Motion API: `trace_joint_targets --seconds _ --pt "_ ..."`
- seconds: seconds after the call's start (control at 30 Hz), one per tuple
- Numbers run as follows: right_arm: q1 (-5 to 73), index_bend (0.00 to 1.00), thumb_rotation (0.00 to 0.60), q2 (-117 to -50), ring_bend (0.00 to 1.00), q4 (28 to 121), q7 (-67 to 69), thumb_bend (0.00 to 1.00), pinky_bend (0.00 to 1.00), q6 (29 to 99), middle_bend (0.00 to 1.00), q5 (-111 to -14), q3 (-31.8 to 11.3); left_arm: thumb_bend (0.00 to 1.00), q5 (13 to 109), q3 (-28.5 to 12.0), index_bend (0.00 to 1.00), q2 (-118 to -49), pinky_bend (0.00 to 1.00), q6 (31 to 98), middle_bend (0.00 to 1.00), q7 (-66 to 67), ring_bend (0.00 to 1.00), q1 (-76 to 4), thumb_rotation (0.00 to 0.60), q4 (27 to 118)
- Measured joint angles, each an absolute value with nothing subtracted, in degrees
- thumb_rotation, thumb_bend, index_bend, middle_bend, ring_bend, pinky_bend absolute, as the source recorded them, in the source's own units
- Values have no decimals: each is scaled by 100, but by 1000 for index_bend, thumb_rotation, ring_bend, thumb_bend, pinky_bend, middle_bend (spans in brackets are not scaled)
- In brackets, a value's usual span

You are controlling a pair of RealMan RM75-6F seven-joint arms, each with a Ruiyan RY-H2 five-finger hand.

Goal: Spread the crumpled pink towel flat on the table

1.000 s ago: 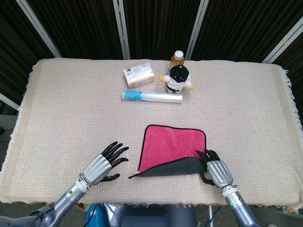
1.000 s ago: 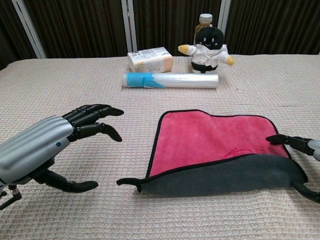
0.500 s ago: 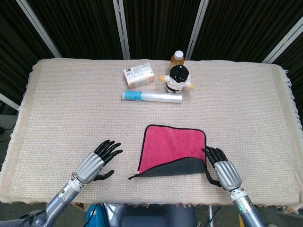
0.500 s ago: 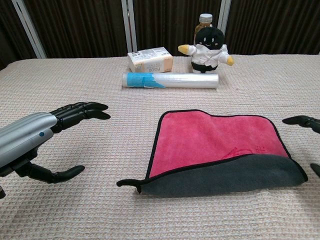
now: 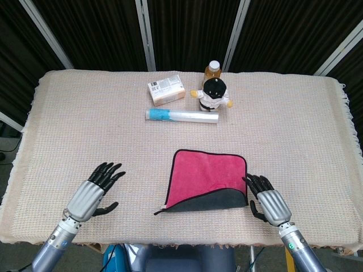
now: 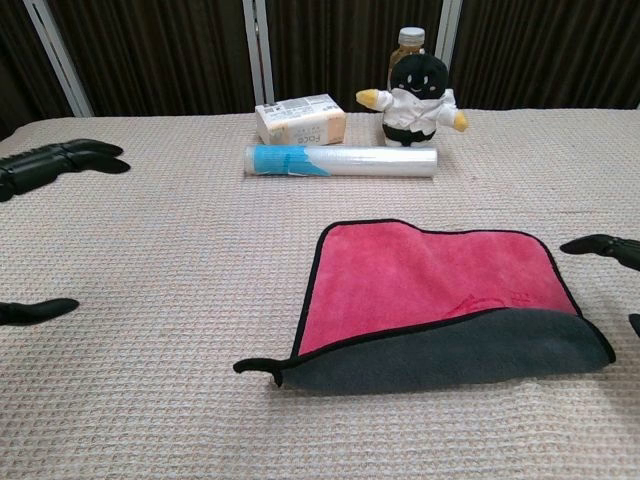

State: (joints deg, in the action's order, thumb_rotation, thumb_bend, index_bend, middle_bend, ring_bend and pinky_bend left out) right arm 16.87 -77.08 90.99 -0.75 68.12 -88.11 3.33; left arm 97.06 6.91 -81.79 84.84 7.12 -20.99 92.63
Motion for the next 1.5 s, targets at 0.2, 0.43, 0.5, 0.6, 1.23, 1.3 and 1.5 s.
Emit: trace_joint_targets --seconds 0.2,0.43,0.5,0.6,1.23,1.3,1.5 --pt "1893 29 600 -7576 0 9534 -912 675 0 6381 0 -8481 254 238 9661 575 85 -7754 0 8738 7 1016 0 -1853 600 9694" --pt "2107 57 600 -7760 0 9936 -1928 675 0 5941 0 -7744 132 238 9639 468 85 -7667 0 8681 8 869 0 -1789 600 9721" --pt "2157 73 600 -7878 0 9952 -2115 675 0 5863 0 -7574 109 239 9667 453 85 -7663 0 8668 8 828 0 -1772 600 9708" --pt "2214 107 600 -8022 0 9932 -2308 675 0 5786 0 -7377 89 238 9681 424 85 -7669 0 8636 9 796 0 -1753 600 9670" --pt "1995 189 600 -8099 0 10093 -2609 675 0 6286 0 -7735 439 238 9824 358 85 -7676 0 8540 9 652 0 -1666 600 9649" --pt "1951 189 600 -8075 0 10063 -2552 675 0 6305 0 -7767 501 238 9842 354 85 -7665 0 8529 9 631 0 -1656 600 9657" --pt "1811 201 600 -8013 0 10000 -2424 675 0 6435 0 -8002 678 238 9911 345 85 -7667 0 8515 10 623 0 -1630 600 9671"
